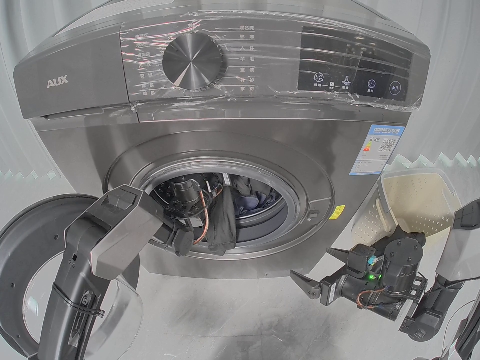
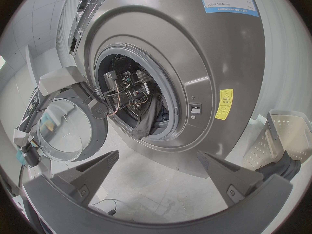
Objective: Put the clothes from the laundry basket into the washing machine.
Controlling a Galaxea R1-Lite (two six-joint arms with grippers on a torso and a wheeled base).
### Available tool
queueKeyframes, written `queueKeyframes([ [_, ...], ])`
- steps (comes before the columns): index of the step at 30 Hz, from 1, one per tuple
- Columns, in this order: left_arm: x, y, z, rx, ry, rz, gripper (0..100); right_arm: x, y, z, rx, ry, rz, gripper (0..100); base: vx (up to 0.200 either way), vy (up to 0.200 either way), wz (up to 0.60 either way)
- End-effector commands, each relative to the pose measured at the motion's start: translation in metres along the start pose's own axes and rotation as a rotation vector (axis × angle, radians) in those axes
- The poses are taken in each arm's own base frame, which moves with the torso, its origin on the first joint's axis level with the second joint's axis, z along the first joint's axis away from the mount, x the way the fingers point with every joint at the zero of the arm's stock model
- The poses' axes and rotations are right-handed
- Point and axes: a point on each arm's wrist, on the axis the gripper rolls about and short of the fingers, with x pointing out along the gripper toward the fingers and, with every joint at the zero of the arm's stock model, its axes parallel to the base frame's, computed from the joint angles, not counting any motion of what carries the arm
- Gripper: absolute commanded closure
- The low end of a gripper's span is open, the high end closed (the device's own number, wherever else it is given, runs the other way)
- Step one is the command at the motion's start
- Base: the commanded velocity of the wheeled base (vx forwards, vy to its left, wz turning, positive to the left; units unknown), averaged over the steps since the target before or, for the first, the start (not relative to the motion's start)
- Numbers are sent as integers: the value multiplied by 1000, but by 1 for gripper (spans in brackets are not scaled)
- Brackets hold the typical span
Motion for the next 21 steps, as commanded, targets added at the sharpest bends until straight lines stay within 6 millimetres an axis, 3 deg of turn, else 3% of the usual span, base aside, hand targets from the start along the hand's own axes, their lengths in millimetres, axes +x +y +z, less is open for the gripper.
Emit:
queueKeyframes([
  [1, 2, 8, -8, 4, 3, 18, 100, 0, 0, -1, 0, 3, 0, 0, 0, 0, 0],
  [2, 1, 8, -9, 4, 7, 18, 0, 0, 0, -1, 0, 3, -1, 0, 0, 0, 0],
  [7, -10, 4, -14, -5, 67, 12, 0, 0, 0, -1, 0, 3, -1, 0, 0, 0, 0],
  [11, -43, -12, -9, 7, 217, -81, 0, 0, 0, 1, 0, -3, -1, 0, 0, 0, 0],
  [15, -55, -24, -7, 16, 258, -112, 0, 0, 0, 0, 0, -1, 2, 0, 0, 0, 0],
  [21, -77, -26, -27, 53, 361, -133, 0, 0, 1, -1, -1, 2, 3, 0, 0, 0, 0],
])
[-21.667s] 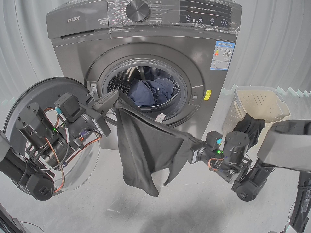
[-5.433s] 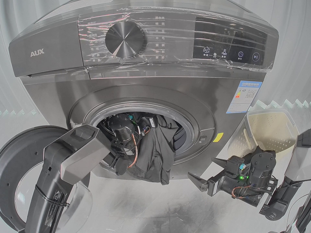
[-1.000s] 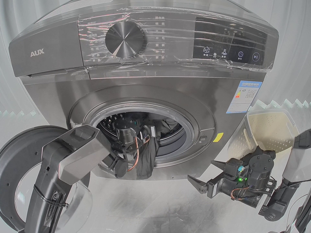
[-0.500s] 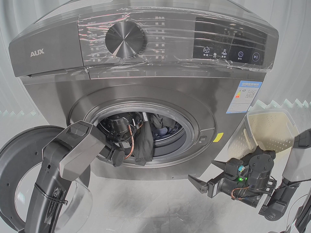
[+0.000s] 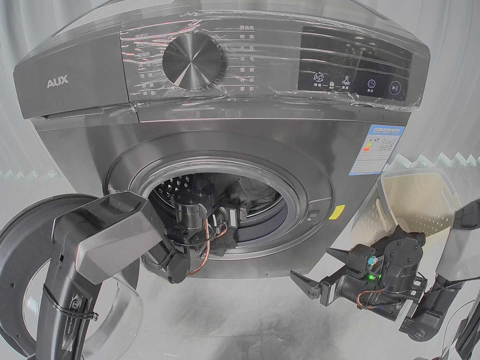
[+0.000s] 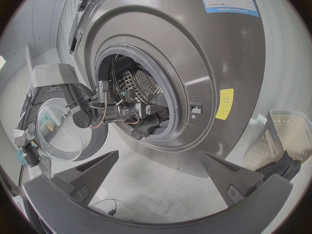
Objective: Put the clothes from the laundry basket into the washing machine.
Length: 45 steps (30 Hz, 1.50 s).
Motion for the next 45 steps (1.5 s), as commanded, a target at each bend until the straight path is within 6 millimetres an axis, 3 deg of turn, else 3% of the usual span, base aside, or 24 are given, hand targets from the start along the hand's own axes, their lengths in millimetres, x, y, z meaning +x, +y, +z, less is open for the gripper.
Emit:
queueKeyframes([
  [1, -17, -9, -8, 31, 67, -32, 0, 0, 1, -1, -1, 3, 3, 0, 0, 0, 0],
  [13, -23, -2, -51, 57, 183, -20, 0, 1, 1, -1, -2, 5, 4, 0, 0, 0, 0],
  [14, -23, -2, -54, 60, 192, -18, 100, 1, 1, -1, -2, 3, 5, 0, 0, 0, 0],
  [19, -21, -2, -54, 58, 186, -18, 100, 1, 1, -1, -2, 3, 5, 0, 0, 0, 0],
  [24, -5, -1, -38, 40, 96, 16, 100, 1, 1, -1, -2, 2, 5, 0, 0, 0, 0],
  [29, 10, 6, -25, 23, 1, 74, 100, 2, 2, 0, -2, -4, 8, 0, 0, 0, 0],
  [32, 30, 14, -13, 5, -120, 104, 100, 2, 2, 0, -2, -4, 8, 0, 0, 0, 0],
  [45, 56, 39, -4, -9, -236, 154, 100, 3, 2, 0, -2, -4, 8, 0, 0, 0, 0],
])
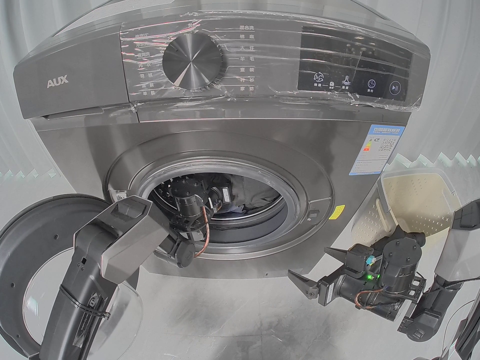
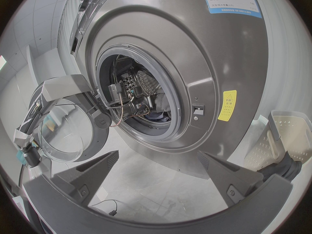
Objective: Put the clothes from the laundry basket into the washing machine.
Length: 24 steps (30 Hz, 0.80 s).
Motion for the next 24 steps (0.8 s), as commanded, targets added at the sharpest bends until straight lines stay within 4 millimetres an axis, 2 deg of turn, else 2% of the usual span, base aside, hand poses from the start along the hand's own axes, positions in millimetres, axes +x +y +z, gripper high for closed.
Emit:
queueKeyframes([
  [1, 8, 11, -9, 1, -14, 21, 100, 0, 0, -1, 0, 2, -1, 0, 0, 0, 0],
  [7, 18, 9, -2, -8, -46, 21, 100, 1, 0, -2, 1, 10, -2, 0, 0, 0, 0],
  [16, 17, 8, -5, -11, -29, 19, 100, 1, 0, -2, -1, 10, -2, 0, 0, 0, 0],
  [17, 17, 8, -5, -11, -29, 19, 0, 1, 0, -2, -1, 10, -2, 0, 0, 0, 0],
  [24, 12, 6, -3, -19, -8, 16, 0, 1, 0, -2, 1, 10, -2, 0, 0, 0, 0],
])
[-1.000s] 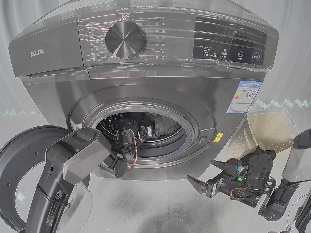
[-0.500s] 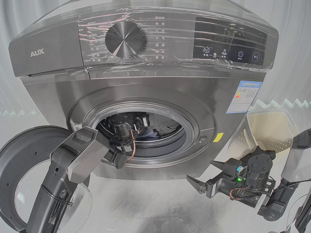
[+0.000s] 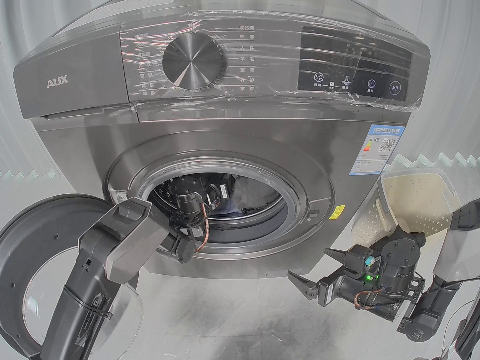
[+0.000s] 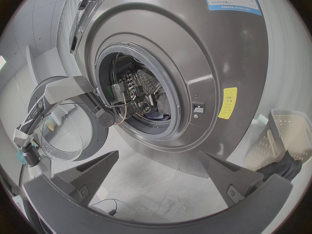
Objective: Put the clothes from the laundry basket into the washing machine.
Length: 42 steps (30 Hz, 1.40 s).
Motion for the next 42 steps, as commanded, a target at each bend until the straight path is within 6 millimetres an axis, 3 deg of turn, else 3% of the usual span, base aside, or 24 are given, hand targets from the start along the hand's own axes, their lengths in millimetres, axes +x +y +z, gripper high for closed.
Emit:
queueKeyframes([
  [1, -8, -5, 10, -1, 22, -10, 0, 0, 0, 0, -1, 1, 0, 0, 0, 0, 0],
  [10, -37, -10, 27, 15, 102, -25, 0, 0, 0, -1, 1, 3, 0, 0, 0, 0, 0],
  [21, -91, -24, 42, 42, 221, -86, 0, -1, 0, 1, 1, -3, -1, 0, 0, 0, 0],
  [27, -107, -29, 51, 42, 226, -106, 0, -1, 0, 0, 1, -2, 1, 0, 0, 0, 0],
  [37, -115, -33, 37, 49, 275, -150, 0, 0, 0, 0, 0, 1, 2, 0, 0, 0, 0],
  [38, -114, -30, 22, 62, 310, -161, 0, 0, 0, 0, 0, 1, 2, 0, 0, 0, 0],
  [42, -103, -23, -1, 81, 315, -148, 0, 0, 0, 0, 1, 0, 1, 0, 0, 0, 0],
])
